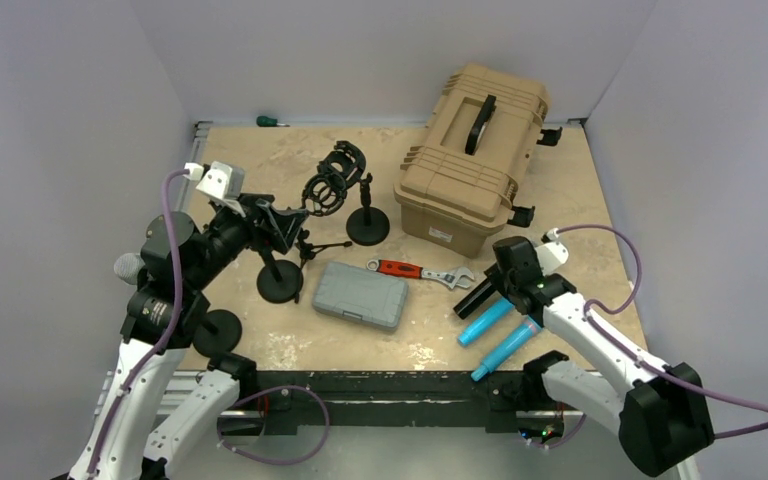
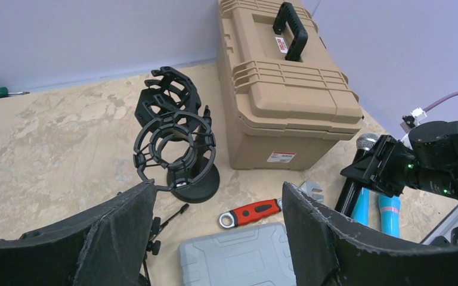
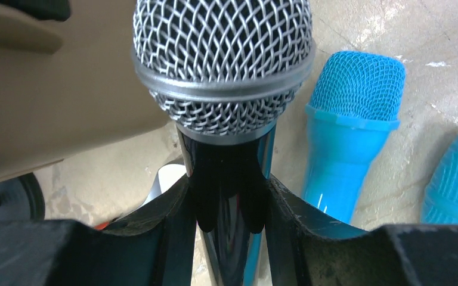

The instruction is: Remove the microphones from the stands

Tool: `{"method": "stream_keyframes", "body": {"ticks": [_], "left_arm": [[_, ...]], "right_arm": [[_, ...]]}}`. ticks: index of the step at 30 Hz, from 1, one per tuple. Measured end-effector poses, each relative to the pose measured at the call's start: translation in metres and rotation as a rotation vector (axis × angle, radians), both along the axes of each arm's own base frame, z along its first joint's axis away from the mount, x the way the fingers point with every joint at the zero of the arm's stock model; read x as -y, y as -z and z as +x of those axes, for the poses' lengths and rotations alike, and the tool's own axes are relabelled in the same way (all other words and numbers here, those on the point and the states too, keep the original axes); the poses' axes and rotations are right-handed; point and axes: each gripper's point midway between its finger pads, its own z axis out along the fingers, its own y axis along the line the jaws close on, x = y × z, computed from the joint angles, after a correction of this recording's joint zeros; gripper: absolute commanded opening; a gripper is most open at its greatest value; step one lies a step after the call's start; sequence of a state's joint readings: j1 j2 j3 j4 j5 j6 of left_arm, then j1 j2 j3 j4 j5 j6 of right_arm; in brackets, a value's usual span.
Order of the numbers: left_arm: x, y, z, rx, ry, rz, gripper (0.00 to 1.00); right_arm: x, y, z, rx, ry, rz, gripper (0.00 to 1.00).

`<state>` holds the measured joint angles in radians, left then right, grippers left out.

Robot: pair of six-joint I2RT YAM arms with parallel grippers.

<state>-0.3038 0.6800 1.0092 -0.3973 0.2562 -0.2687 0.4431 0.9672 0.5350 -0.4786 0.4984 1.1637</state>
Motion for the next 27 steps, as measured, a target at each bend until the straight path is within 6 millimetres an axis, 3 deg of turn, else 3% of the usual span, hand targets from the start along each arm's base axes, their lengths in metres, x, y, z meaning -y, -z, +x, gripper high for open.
{"method": "stream_keyframes", "body": {"ticks": [7,13,19,23,27], "left_arm": [[0.003,0.001,-0.001,0.004,0.013,-0.001,0.75],[0.009,0.003,-0.004,0.009,0.038,0.006,0.75],[0.011,0.007,-0.005,0.012,0.051,0.025,0.75],[0.011,0.007,-0.005,0.013,0.051,0.027,0.75],[0.011,0.007,-0.004,0.012,0.051,0.029,0.75]], "right_arm": [[-0.001,0.014,0.009,-0.015,-0.020,0.032,0.12],[-0.009,0.023,0.014,-0.023,-0.041,0.059,0.38],[-0.010,0.027,0.013,-0.023,-0.055,0.063,0.49],[-0.009,0.027,0.011,-0.014,-0.061,0.062,0.66],[-0.010,0.020,0.012,0.012,-0.067,0.068,0.72]]}}
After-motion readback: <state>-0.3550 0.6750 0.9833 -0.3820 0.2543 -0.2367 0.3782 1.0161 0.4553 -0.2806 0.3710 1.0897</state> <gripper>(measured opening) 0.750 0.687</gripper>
